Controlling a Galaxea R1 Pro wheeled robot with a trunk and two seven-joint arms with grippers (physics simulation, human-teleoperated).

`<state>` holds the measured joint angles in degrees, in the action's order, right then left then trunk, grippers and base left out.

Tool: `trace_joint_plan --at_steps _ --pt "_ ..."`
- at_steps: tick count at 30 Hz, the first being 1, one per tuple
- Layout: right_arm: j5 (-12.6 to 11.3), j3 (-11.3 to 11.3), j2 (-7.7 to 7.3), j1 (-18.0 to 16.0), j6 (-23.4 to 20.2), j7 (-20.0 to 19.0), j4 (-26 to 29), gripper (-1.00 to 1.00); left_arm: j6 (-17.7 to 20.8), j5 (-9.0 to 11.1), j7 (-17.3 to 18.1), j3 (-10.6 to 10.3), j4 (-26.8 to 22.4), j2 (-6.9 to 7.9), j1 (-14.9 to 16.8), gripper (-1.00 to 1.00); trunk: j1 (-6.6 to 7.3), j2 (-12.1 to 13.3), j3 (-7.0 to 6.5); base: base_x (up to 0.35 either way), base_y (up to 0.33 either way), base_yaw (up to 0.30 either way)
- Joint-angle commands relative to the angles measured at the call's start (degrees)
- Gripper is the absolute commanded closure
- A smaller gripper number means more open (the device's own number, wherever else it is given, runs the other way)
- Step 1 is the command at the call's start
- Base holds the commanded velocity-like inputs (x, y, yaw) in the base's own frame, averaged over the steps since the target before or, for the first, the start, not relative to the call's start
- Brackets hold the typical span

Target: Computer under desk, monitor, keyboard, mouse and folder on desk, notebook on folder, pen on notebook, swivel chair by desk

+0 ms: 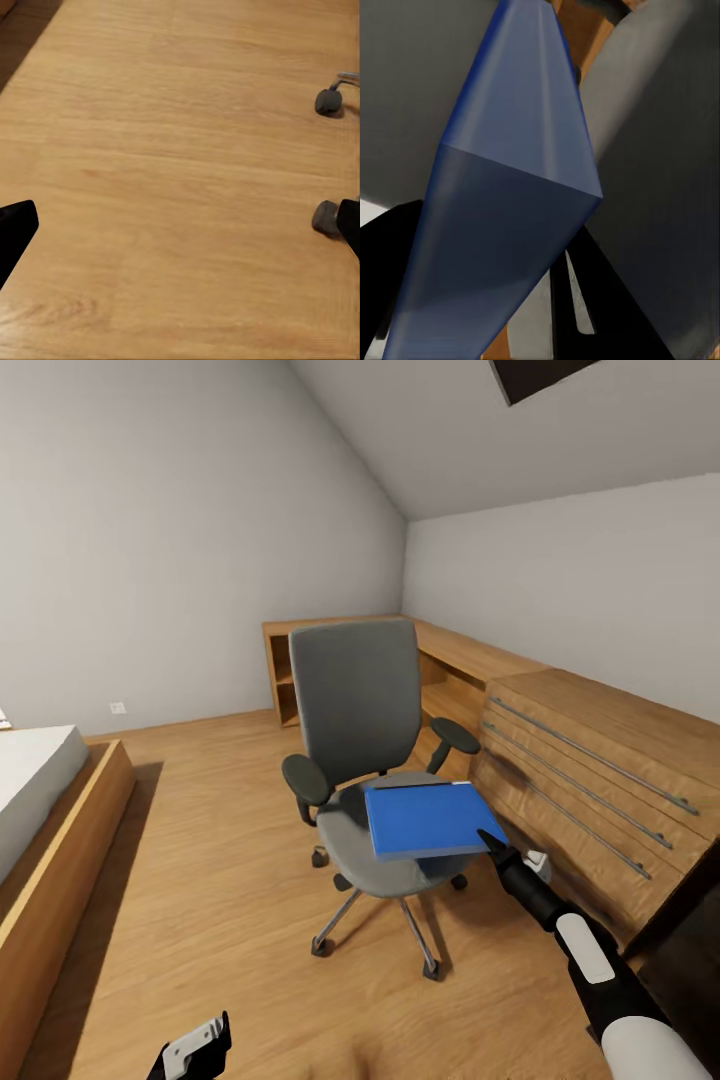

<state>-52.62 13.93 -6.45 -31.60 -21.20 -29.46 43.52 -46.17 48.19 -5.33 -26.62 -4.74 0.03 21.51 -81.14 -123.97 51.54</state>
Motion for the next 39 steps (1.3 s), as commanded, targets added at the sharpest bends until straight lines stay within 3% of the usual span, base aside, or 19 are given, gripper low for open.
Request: trace_joint_plan --at_steps 1,6,11,35,39 --pt "-0.5 0.1 0.02 0.0 -0.5 -0.1 0.0 1.0 -0.2 0.0 -0.6 -0.5 0.0 0.01 0.0 -1.0 0.01 0.0 0.03 0.0 0.001 -0.269" --pt "-0.4 0.1 0.0 0.0 -0.5 -0.1 0.0 1.0 -0.2 -0.2 -0.5 -0.6 0.0 -0.11 0.0 -1.0 0.01 0.0 -0.09 0.0 0.0 -0.269" --pt "-0.3 0.1 0.01 0.0 -0.3 0.0 0.0 1.0 0.0 -0.2 -0.5 -0.7 0.7 -1.97 0.0 -1.0 0.01 0.0 -0.2 0.0 0.0 -0.269" --pt "0.0 0.1 -0.06 0.0 -0.2 -0.1 0.5 1.0 0.3 0.1 -1.1 -0.4 3.4 -2.14 0.0 -1.0 5.28 9.6 -5.03 0.0 0.0 -0.264" --pt "0.0 -1.9 -0.02 0.0 -0.2 -0.1 0.6 1.0 0.3 0.1 -1.1 -0.4 3.5 -2.15 0.0 -1.0 6.16 11.2 -5.77 0.0 0.0 -0.073"
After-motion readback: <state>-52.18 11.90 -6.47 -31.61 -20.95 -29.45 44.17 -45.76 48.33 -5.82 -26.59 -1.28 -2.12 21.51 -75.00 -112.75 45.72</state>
